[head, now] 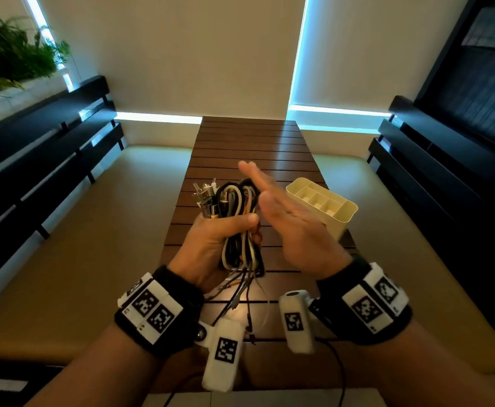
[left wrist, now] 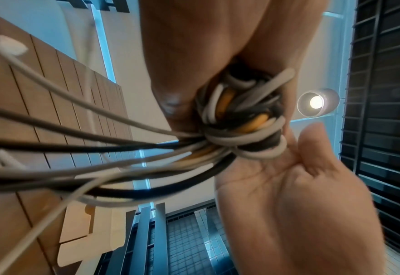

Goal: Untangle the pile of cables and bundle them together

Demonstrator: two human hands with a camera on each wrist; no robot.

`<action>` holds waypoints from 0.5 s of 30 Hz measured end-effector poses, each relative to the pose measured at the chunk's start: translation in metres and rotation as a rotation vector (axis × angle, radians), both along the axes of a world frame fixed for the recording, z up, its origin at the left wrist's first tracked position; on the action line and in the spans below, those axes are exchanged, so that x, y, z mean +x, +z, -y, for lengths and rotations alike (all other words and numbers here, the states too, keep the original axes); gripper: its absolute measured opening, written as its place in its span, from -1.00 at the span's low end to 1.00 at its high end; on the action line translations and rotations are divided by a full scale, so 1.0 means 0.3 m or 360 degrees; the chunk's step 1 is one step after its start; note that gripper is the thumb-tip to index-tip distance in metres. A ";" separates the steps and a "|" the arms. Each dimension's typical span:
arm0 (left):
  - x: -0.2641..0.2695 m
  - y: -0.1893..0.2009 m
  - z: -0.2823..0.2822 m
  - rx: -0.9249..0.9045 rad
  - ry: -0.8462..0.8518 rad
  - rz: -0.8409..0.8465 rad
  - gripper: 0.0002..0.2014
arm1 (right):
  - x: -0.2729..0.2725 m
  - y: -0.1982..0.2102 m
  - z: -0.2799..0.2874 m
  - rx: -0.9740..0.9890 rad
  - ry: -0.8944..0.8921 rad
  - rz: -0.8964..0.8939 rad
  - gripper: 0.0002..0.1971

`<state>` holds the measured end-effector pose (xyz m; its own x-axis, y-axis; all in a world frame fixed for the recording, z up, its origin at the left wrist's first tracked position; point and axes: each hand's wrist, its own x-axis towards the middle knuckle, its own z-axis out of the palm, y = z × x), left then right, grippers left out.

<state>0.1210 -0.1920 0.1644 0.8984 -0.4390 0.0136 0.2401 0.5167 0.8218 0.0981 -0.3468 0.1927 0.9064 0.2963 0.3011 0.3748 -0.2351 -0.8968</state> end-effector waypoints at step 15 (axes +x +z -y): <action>0.008 0.050 -0.029 0.0011 0.0028 0.0106 -0.82 | 0.006 -0.140 -0.057 0.0718 0.0230 -0.0573 0.24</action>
